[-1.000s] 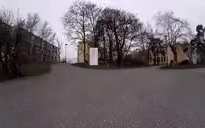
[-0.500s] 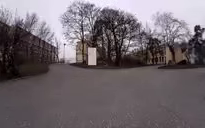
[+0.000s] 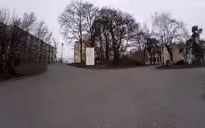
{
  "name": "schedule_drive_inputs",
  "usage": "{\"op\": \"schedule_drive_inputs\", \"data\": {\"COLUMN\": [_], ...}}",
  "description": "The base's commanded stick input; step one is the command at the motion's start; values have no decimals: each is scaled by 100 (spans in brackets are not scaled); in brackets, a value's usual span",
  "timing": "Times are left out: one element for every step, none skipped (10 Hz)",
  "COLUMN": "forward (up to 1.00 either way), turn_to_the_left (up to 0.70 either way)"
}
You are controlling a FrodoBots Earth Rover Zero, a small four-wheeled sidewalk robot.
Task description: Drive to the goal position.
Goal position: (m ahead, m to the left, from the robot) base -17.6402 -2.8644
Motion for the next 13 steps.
{"op": "schedule_drive_inputs", "data": {"forward": [0, 0, 0, 0, 0, 0, 0, 0, 0, 0, 0, 0, 0], "turn_to_the_left": [-100, -100, -100, -100, -100, -100, -100, -100, -100, -100, -100, -100, -100]}}
